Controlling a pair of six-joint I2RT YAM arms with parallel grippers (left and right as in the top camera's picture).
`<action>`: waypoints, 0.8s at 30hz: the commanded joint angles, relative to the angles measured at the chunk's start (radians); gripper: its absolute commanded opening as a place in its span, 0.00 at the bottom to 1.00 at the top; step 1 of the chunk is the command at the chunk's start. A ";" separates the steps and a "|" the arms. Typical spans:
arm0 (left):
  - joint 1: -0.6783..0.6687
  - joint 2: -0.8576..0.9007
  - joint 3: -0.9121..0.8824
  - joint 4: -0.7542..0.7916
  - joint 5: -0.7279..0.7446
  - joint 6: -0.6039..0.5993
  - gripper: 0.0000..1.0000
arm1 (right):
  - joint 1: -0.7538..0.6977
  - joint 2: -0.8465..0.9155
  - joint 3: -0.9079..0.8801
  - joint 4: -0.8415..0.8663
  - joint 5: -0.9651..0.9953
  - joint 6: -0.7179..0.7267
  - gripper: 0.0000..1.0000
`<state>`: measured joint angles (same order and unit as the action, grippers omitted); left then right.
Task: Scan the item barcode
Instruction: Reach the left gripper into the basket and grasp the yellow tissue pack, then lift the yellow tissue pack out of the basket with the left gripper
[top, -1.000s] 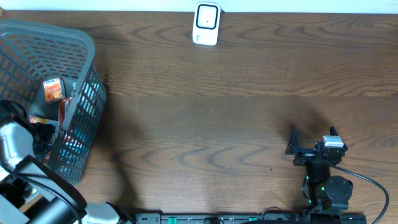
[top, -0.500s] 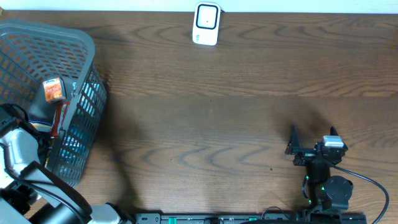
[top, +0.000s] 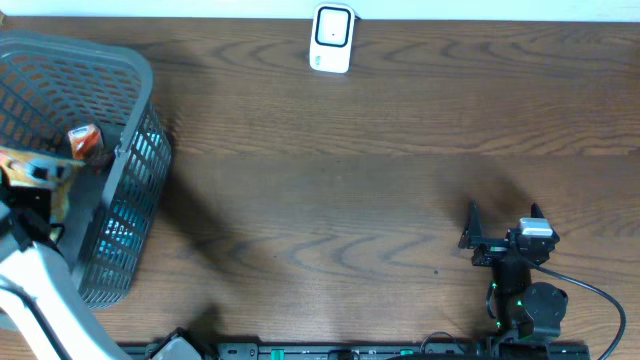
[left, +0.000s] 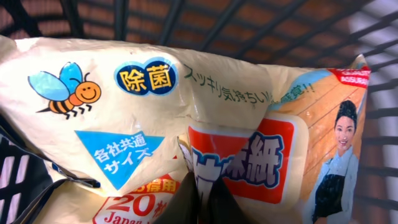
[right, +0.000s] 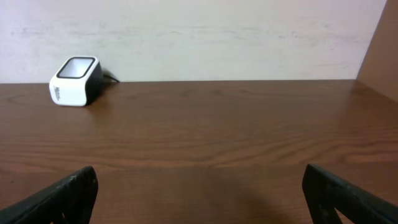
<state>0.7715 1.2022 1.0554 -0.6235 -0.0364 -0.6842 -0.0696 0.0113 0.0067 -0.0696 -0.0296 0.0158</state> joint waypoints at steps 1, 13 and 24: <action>0.002 -0.088 0.023 0.021 0.014 -0.020 0.07 | 0.006 -0.005 -0.001 -0.003 0.001 0.013 0.99; 0.002 -0.238 0.023 0.154 0.268 -0.055 0.07 | 0.006 -0.005 -0.001 -0.003 0.002 0.013 0.99; 0.002 -0.063 0.022 -0.011 0.019 -0.053 0.93 | 0.006 -0.005 -0.001 -0.003 0.002 0.013 0.99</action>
<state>0.7715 1.0508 1.0592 -0.6033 0.0769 -0.7368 -0.0696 0.0113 0.0067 -0.0692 -0.0296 0.0158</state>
